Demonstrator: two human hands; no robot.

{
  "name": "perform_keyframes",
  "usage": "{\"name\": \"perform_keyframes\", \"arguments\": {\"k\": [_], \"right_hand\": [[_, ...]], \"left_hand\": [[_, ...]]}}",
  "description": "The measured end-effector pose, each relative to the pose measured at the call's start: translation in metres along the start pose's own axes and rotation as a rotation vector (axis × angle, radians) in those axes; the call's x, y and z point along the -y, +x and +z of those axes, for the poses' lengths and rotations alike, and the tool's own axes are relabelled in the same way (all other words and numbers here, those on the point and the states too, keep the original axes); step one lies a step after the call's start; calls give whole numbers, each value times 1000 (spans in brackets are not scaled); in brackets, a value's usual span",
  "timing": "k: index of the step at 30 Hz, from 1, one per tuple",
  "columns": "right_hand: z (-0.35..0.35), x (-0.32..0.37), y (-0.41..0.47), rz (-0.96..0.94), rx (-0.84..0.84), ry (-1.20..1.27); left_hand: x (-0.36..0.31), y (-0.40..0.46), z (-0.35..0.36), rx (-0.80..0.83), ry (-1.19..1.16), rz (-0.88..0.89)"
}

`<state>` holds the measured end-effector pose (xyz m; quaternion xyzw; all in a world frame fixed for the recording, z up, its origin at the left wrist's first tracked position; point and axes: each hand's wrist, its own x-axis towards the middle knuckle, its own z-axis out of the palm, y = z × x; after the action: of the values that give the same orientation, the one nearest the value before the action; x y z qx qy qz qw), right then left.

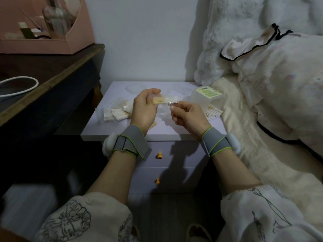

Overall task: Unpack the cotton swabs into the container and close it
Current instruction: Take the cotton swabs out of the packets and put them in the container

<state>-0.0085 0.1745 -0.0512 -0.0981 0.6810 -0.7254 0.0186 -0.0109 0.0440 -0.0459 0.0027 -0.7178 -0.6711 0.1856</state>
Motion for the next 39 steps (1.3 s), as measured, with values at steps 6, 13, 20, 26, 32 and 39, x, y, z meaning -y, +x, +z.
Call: {"name": "perform_keyframes", "arguments": {"k": [6,13,20,26,32,39], "right_hand": [[-1,4,0,-41,-75,34],[10,-7,10,-173,-256,-252],[8,-10,15,-174,-458,-209],[-11,-5,17,-206,-545,-285],[-37,-6,19,-144,-609,-112],[-60,3,14,-75,-764,-11]], "left_hand": [[-5,-5,2,74,57,-8],[-7,-8,12,154,44,11],[-18,-11,22,219,-207,-125],[-11,-2,23,60,-115,-118],[-4,11,20,-72,-243,-235],[4,12,41,55,55,-169]]}}
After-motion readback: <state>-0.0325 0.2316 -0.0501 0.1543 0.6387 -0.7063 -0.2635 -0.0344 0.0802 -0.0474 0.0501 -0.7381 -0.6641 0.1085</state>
